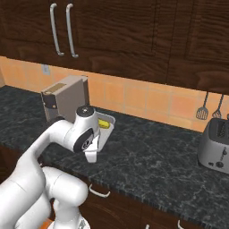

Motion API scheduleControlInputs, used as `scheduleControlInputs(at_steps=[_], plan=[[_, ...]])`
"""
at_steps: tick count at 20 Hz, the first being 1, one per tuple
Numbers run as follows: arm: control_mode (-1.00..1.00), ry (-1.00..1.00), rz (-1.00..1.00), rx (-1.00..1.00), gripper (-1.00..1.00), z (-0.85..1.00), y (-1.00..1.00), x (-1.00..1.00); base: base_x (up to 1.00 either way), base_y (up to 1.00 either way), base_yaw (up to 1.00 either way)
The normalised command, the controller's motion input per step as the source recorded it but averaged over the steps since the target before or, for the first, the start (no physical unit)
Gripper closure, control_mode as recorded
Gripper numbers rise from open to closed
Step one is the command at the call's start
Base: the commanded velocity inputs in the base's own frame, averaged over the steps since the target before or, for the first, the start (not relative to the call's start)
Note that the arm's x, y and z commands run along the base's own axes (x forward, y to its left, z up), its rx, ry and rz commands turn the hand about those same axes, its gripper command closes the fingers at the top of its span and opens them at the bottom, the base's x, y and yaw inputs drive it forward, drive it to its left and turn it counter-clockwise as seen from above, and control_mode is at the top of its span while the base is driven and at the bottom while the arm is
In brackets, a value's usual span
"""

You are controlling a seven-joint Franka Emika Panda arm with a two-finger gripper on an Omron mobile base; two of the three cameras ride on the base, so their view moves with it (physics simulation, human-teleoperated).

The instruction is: Take the meat container that has the fish and place it on the second highest rack of the freezer. Then take the vegetable container that has the squash and cucumber and place it on the highest rack of the freezer.

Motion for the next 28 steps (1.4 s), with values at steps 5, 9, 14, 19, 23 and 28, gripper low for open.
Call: scheduleControlInputs(at_steps=[5, 9, 14, 19, 23, 28], plan=[[-1.0, 0.0, 0.0, 0.0, 1.0, 0.53, 0.16, -0.54, 0.0, 0.0, 0.0], [-1.0, 0.0, -0.02, 0.0, 1.0, 0.53, 0.02, -0.51, 0.0, 0.0, 0.0], [1.0, 0.0, 0.0, 0.0, 1.0, 0.15, 0.0, -0.24, -0.5, 0.0, 0.0], [1.0, 0.0, 0.0, 0.0, 1.0, 0.0, 0.0, 0.0, -0.47, -0.16, 0.09], [1.0, 0.0, 0.0, 0.0, 1.0, 0.0, 0.0, 0.0, -0.28, -0.48, 0.1], [1.0, 0.0, 0.0, 0.0, 1.0, 0.0, 0.0, 0.0, -0.24, -0.55, -0.3]])
